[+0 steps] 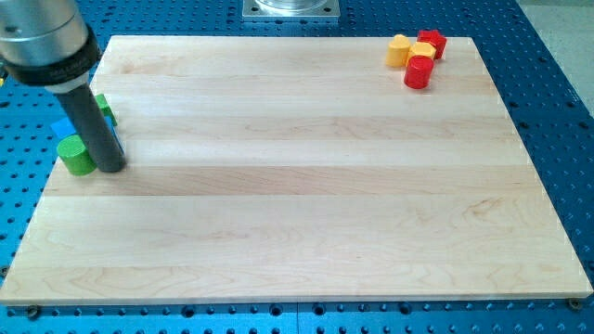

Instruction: Slide the green blocks and the blue blocks to the top left side

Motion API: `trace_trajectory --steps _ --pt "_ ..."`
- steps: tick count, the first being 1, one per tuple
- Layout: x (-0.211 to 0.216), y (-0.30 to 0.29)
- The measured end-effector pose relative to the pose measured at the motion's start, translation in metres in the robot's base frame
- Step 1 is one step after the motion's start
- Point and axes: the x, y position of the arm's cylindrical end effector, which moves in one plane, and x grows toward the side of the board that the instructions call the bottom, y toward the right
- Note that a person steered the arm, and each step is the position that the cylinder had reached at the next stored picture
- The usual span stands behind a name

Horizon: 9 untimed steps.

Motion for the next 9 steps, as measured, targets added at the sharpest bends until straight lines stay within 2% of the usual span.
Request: trace_trajectory --steps 1,2,3,4,6,7,9 --pt "0.022 0.0" --pt "0.065 -0.034" --pt "0.078 -0.074" --pt "0.064 -0.073" --pt "-0.017 -0.054" --pt "-0.075 -0.028" --pt "-0.104 -0.003"
